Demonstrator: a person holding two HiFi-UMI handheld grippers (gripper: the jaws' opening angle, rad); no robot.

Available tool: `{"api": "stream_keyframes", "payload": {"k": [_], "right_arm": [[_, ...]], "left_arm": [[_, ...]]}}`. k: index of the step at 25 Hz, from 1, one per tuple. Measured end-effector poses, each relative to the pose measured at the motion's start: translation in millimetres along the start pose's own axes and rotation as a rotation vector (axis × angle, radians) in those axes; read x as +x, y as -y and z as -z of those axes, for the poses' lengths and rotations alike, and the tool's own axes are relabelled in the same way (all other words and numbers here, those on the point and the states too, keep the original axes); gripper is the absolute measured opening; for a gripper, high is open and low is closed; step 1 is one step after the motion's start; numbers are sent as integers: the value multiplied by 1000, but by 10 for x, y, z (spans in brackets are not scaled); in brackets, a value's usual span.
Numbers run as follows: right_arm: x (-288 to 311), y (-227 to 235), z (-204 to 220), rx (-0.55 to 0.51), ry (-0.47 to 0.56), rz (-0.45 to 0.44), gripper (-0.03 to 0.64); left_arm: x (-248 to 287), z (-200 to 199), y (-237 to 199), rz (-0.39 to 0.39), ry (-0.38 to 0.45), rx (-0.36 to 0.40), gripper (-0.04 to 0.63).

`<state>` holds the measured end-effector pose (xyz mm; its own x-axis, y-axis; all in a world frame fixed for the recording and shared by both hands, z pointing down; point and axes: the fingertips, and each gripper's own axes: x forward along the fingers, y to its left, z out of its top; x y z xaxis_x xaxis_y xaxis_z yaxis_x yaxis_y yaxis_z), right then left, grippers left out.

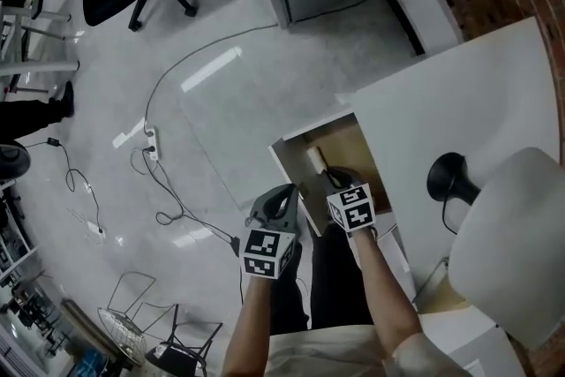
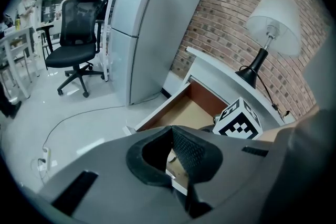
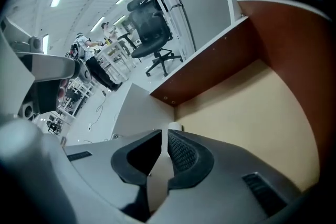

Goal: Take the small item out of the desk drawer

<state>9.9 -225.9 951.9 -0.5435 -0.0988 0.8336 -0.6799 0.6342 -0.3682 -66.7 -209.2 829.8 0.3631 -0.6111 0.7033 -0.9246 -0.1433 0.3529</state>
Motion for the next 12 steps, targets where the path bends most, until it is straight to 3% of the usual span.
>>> {"api": "stream_keyframes", "payload": {"k": [12], "right_arm": [[609, 153, 248, -48, -94, -3, 174]], "left_arm": [[285, 273, -143, -43, -29, -38, 17]]}}
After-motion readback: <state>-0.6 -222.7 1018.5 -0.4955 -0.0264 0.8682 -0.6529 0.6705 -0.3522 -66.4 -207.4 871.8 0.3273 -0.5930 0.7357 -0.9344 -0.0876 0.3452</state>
